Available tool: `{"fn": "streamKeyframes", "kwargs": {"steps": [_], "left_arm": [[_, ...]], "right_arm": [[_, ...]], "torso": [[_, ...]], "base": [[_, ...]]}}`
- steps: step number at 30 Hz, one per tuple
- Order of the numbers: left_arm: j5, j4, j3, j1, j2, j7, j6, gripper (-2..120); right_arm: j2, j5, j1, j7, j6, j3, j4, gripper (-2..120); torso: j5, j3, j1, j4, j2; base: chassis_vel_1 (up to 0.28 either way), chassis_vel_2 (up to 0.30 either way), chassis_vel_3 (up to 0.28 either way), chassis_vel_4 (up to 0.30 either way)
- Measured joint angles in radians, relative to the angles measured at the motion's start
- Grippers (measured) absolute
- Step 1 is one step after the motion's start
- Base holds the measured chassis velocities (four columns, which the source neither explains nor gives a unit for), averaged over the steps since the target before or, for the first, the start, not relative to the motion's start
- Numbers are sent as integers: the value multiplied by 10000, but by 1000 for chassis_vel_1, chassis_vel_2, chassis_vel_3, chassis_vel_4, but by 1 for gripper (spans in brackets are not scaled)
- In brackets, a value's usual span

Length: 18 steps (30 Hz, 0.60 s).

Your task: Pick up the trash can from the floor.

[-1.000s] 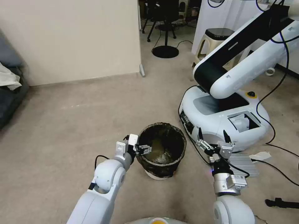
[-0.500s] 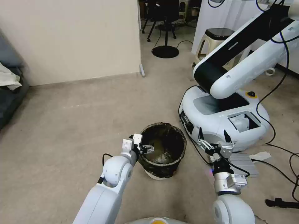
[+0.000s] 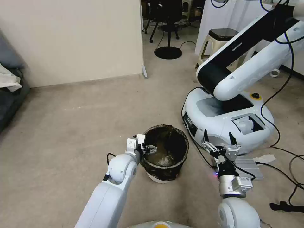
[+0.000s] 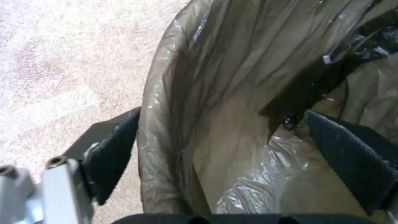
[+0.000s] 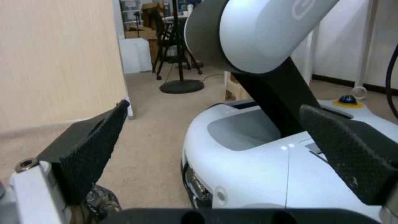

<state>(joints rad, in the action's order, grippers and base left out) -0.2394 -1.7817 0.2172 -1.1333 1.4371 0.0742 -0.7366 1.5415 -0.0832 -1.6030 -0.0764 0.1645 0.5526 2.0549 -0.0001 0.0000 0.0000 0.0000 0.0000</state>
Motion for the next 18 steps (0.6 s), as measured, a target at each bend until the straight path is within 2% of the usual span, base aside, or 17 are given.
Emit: {"fn": "streamKeyframes", "kwargs": {"steps": [6, 7, 10, 11, 17, 18], "left_arm": [[107, 58, 20, -59, -53, 50, 10, 75], [107, 58, 20, -59, -53, 50, 10, 75], [184, 81, 96, -124, -116, 73, 22, 57], [184, 81, 96, -124, -116, 73, 22, 57], [283, 183, 281, -201, -191, 76, 28, 33], [283, 183, 281, -201, -191, 76, 28, 33]], "right_arm": [[15, 13, 12, -3, 13, -11, -31, 100], [15, 13, 12, -3, 13, -11, -31, 100], [27, 30, 17, -4, 34, -31, -48, 100], [27, 30, 17, -4, 34, -31, -48, 100], [55, 61, 27, -4, 67, -107, -78, 100], [55, 61, 27, -4, 67, -107, -78, 100]], "torso": [[1, -1, 0, 0, 0], [1, -1, 0, 0, 0], [2, -2, 0, 1, 0], [2, -2, 0, 1, 0], [3, -2, 0, 1, 1], [3, -2, 0, 1, 1]], "base": [[0, 0, 0, 0], [0, 0, 0, 0], [0, 0, 0, 0], [0, 0, 0, 0], [0, 0, 0, 0], [0, 0, 0, 0]]}}
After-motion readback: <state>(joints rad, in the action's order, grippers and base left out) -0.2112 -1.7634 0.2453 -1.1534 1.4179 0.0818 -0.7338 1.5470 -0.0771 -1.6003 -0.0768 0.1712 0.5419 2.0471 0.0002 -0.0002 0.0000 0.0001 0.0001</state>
